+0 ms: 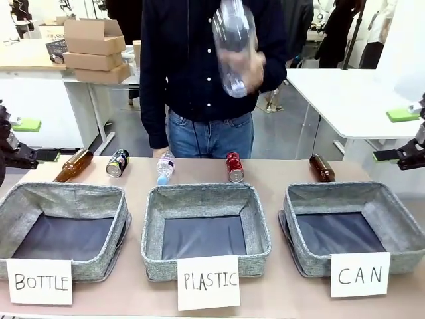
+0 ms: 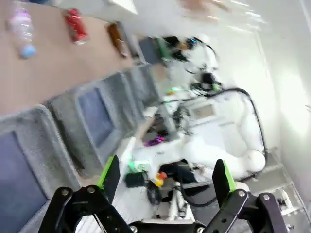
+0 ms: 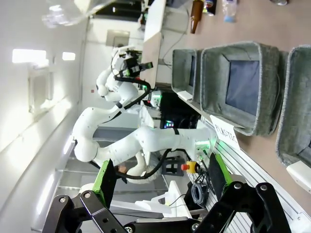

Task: Sort the can waste into the basket.
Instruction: Pick up the can waste from the table and place it in the right Fabric basket.

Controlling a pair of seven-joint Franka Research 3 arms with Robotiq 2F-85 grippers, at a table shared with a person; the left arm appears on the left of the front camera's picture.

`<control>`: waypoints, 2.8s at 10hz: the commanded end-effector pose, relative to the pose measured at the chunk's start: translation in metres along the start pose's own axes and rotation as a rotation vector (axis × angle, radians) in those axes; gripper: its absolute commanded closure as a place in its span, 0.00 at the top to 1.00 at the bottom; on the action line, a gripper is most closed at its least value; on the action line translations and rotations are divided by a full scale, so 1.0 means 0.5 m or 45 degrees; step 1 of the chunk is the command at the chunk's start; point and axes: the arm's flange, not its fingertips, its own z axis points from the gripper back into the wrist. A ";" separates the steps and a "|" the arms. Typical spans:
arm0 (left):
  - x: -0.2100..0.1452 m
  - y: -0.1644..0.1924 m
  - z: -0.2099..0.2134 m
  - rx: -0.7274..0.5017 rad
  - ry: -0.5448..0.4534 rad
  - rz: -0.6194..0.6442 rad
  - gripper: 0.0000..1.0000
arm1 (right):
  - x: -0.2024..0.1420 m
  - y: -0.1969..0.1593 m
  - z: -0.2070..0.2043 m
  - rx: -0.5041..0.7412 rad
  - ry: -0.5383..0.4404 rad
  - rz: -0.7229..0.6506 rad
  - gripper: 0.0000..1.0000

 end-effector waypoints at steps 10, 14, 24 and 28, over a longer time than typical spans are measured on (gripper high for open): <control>0.419 0.244 -0.141 1.295 -0.024 0.272 1.00 | 0.011 0.004 0.000 0.028 -0.007 0.039 1.00; 0.478 0.313 -0.269 1.591 0.137 0.250 1.00 | 0.011 0.004 0.000 0.028 -0.007 0.039 1.00; 0.515 0.460 -0.371 1.676 0.379 0.272 1.00 | 0.011 0.004 0.000 0.028 -0.007 0.039 1.00; 0.507 0.483 -0.364 1.594 0.423 0.293 1.00 | 0.011 0.004 0.000 0.028 -0.007 0.039 1.00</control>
